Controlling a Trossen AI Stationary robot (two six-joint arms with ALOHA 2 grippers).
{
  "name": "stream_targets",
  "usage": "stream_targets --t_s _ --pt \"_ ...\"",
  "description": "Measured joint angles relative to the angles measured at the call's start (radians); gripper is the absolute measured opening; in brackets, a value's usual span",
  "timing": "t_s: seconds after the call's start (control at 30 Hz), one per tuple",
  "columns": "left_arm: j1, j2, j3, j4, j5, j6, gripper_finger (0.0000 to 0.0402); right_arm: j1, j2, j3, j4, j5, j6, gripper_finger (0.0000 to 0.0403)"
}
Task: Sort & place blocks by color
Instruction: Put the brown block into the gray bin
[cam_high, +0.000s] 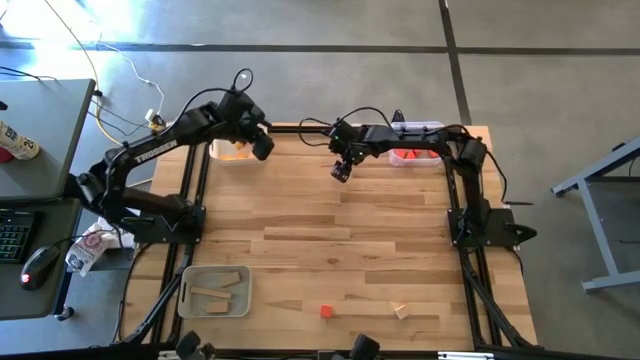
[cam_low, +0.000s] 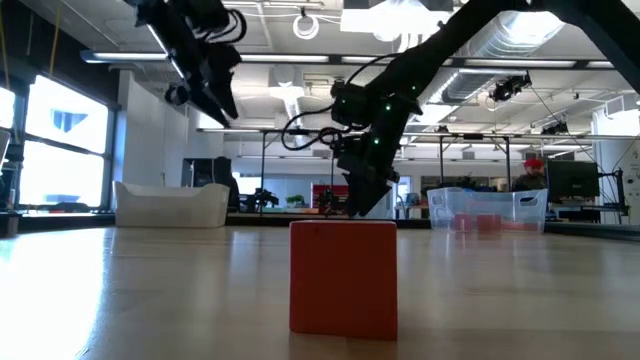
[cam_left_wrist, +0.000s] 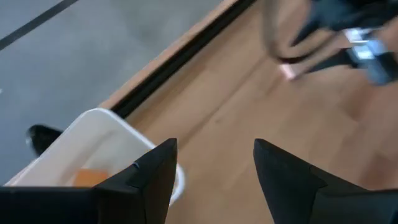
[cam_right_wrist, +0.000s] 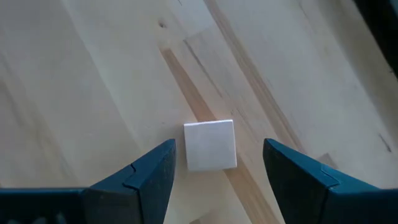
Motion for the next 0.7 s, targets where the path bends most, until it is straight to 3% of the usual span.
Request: stream_targets --t_s 0.47,0.57,0.7 --pt "-0.158 -0.085 0.0 -0.022 0.003 -0.007 0.02 0.0 0.061 0.0 0.005 0.017 0.0 0.0215" --pt "-0.166 -0.085 0.0 -0.022 0.003 -0.007 0.02 0.0 0.062 0.0 0.001 0.021 0.0 0.0188" --pt "-0.169 -0.084 0.0 -0.021 -0.005 -0.007 0.02 0.0 0.063 0.001 -0.009 -0.003 0.0 0.0119"
